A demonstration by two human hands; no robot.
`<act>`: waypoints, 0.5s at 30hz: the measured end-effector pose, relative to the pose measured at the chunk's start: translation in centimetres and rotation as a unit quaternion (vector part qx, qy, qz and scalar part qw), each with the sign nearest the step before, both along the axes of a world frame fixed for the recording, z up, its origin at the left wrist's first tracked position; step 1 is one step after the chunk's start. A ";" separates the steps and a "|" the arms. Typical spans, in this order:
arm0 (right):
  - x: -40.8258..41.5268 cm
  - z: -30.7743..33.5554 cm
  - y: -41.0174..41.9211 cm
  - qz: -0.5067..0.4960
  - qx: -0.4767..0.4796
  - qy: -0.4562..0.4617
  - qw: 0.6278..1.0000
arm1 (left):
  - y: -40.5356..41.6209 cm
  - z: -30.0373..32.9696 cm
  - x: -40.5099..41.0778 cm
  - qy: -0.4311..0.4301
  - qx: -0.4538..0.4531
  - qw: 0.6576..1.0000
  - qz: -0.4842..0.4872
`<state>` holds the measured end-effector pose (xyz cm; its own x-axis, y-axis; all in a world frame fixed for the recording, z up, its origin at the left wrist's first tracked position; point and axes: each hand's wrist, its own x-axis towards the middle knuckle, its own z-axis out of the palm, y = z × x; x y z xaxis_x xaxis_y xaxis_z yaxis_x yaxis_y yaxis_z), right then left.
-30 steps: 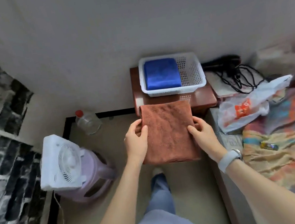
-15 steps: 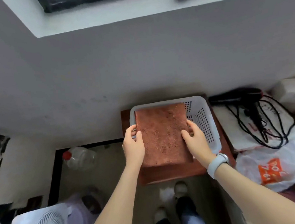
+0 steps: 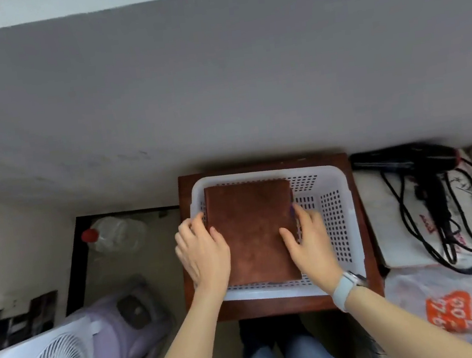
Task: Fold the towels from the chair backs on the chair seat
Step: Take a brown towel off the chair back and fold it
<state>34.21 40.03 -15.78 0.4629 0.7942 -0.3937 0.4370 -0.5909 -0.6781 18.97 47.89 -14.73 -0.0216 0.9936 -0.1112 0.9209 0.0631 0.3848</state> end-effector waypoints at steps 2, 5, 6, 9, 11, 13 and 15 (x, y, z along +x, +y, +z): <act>-0.5 0.7 0.4 0.058 0.091 -0.154 0.982 | 0.1 -0.1 0.4 0.025 0.075 0.993 -0.092; -1.2 -0.4 2.1 0.165 0.123 -0.273 0.940 | 0.6 -1.7 1.3 0.057 0.055 0.965 -0.249; -1.4 -1.1 2.7 0.183 0.095 -0.281 0.937 | 0.9 -2.4 1.6 0.073 0.026 0.961 -0.267; -1.5 -3.3 3.5 0.206 0.025 -0.280 0.937 | 1.6 -4.6 1.4 0.101 -0.031 0.958 -0.267; -1.4 -4.8 3.3 0.216 0.007 -0.267 0.939 | 1.6 -5.8 1.2 0.095 -0.042 0.960 -0.259; -1.3 -5.6 3.2 0.217 0.000 -0.252 0.943 | 1.5 -6.2 1.2 0.096 -0.035 0.963 -0.251; -1.3 -6.0 3.3 0.215 -0.002 -0.246 0.945 | 1.5 -6.5 1.3 0.104 -0.026 0.963 -0.248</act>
<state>32.87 43.32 -21.74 0.2257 0.9494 -0.2186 0.8988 -0.2895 -0.3292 20.30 49.38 -21.20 0.4267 0.8807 -0.2054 0.8995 -0.3897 0.1978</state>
